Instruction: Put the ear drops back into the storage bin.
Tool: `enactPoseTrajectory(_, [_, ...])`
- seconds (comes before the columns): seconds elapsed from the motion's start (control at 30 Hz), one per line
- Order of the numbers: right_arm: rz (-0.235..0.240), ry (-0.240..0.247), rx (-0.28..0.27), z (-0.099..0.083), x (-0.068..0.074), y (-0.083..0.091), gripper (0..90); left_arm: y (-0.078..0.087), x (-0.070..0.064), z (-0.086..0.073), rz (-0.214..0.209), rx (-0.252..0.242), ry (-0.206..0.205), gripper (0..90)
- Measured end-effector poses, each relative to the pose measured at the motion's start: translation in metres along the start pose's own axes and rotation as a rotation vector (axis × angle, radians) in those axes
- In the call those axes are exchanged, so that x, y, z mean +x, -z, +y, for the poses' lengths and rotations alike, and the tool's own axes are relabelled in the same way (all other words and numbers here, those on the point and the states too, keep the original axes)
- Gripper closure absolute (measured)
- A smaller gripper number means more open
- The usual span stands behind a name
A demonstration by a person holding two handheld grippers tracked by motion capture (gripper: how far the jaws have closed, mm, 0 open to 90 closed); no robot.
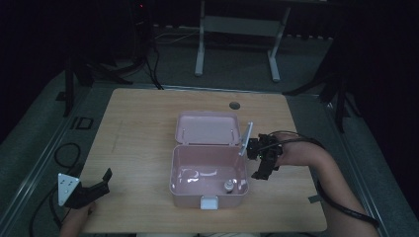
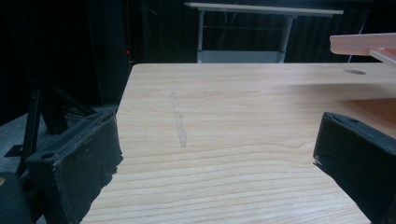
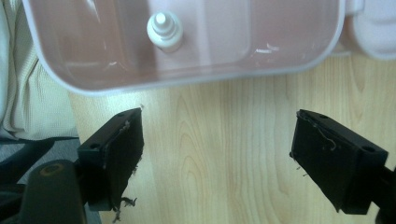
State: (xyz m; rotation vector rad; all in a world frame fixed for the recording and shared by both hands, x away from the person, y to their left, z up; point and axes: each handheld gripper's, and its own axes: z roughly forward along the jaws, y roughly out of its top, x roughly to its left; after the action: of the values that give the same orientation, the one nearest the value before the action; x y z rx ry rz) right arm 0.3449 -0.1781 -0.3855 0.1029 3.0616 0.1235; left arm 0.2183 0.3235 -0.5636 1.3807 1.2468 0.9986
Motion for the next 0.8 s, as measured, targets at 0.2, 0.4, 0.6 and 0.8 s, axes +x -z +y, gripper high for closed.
enactPoseTrajectory(0.2, [-0.010,-0.048,-0.028,-0.020,-0.003,-0.008,16.6,0.000,0.000,0.000,0.001,0.000,-0.001,1.0])
enactPoseTrajectory(0.4, [-0.038,-0.098,-0.045,-0.038,-0.006,-0.021,16.0,0.000,0.000,0.000,-0.001,-0.001,-0.001,0.9])
enactPoseTrajectory(0.6, [-0.046,-0.148,-0.089,-0.058,-0.006,-0.039,15.4,0.000,0.000,0.000,0.000,-0.001,-0.001,1.0])
enactPoseTrajectory(0.8, [-0.053,-0.215,-0.139,-0.083,-0.005,-0.060,15.1,0.000,0.000,0.000,0.000,-0.004,-0.003,1.0])
